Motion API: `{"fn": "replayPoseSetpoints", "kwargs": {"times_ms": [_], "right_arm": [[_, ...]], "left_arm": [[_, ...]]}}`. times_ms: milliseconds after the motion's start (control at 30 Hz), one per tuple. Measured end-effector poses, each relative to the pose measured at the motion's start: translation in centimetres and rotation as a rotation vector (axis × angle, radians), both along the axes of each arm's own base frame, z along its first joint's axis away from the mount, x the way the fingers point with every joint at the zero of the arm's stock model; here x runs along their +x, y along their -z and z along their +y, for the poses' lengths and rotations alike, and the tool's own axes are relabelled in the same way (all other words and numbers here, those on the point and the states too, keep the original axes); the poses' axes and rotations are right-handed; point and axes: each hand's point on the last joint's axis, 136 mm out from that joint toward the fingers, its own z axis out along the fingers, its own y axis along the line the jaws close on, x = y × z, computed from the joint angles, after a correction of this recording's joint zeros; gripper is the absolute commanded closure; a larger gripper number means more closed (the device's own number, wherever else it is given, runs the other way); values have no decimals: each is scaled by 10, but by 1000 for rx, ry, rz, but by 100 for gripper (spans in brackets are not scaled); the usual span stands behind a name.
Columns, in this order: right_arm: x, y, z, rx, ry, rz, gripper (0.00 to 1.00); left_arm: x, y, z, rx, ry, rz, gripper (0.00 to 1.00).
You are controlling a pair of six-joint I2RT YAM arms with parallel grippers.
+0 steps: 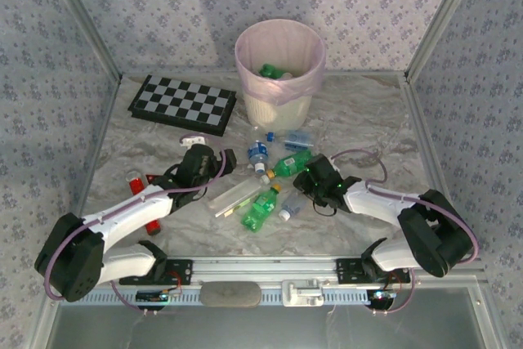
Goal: Put the plastic bottles in the bin
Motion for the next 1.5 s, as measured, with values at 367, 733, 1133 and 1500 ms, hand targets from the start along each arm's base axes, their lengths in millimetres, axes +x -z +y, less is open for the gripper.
{"fn": "replayPoseSetpoints", "kwargs": {"times_ms": [367, 733, 1133, 1500], "right_arm": [[15, -24, -8, 50, -25, -84, 57], [51, -135, -54, -10, -46, -364, 57], [107, -263, -50, -72, -153, -645, 58], [173, -373, -13, -4, -231, -892, 57]], "left_arm": [[1, -1, 4, 19, -13, -9, 0], [14, -15, 20, 49, -49, -37, 0], [5, -10, 37, 31, -86, -37, 0], [-18, 10, 48, 16, -86, 1, 0]]}}
